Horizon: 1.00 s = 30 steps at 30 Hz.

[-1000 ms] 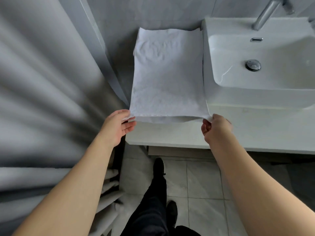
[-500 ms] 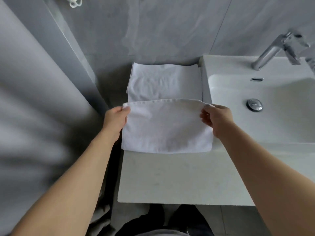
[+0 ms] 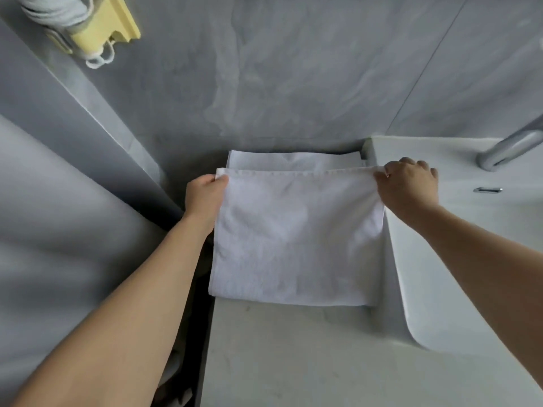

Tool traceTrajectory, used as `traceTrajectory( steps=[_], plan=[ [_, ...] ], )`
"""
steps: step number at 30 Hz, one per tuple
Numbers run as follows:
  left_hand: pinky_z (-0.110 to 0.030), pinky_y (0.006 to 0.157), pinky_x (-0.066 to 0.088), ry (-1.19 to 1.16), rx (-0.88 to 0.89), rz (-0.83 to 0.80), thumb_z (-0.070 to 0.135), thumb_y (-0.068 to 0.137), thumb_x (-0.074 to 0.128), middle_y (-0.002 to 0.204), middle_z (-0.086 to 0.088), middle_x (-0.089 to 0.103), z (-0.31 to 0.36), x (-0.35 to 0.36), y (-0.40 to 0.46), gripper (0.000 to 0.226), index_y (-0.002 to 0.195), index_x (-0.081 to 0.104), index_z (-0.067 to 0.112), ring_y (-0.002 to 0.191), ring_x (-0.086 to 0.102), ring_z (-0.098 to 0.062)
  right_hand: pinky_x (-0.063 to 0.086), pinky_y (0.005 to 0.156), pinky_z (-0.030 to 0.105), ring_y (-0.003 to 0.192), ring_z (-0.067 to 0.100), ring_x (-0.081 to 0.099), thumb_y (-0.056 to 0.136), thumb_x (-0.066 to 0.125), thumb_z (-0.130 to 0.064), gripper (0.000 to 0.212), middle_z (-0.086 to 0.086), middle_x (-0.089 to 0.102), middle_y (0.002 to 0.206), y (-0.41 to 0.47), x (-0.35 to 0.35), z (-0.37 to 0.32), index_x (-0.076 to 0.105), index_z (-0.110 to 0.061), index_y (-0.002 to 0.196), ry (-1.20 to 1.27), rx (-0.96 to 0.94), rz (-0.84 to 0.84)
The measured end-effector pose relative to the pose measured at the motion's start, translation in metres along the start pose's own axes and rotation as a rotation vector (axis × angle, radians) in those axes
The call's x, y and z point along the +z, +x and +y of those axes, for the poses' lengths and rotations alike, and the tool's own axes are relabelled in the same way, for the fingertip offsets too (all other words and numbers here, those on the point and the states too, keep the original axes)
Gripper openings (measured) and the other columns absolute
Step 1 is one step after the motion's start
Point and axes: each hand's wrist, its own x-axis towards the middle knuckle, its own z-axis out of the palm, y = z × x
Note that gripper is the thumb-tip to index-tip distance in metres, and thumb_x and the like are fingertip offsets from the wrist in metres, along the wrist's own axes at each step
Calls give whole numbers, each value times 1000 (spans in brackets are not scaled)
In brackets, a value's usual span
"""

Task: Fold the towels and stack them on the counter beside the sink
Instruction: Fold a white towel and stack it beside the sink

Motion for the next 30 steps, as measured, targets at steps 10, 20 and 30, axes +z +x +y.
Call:
traceTrajectory(
  steps=[10,20,30],
  plan=[
    [-28,53,23,171,-46,3,23,89,55,59,0,33,-12,45,101,23,70,44,13,58,30,-16,16,94,41,107,34,47,93,51,-32,27,11,61,105,98,59,-11,71,-14,97,-373,-220,61],
    [-30,50,24,337,157,167,23,96,49,54,2,34,-18,65,114,41,60,32,14,50,28,-16,13,99,41,109,31,31,87,56,-28,25,14,40,114,98,82,-7,69,-7,91,-275,-105,162],
    [-42,78,42,657,271,298,31,96,52,115,-13,60,-19,85,102,33,120,51,8,103,58,-35,22,101,44,108,33,34,83,58,-40,30,13,39,114,101,81,-9,68,-12,87,-118,-92,135]
  ],
)
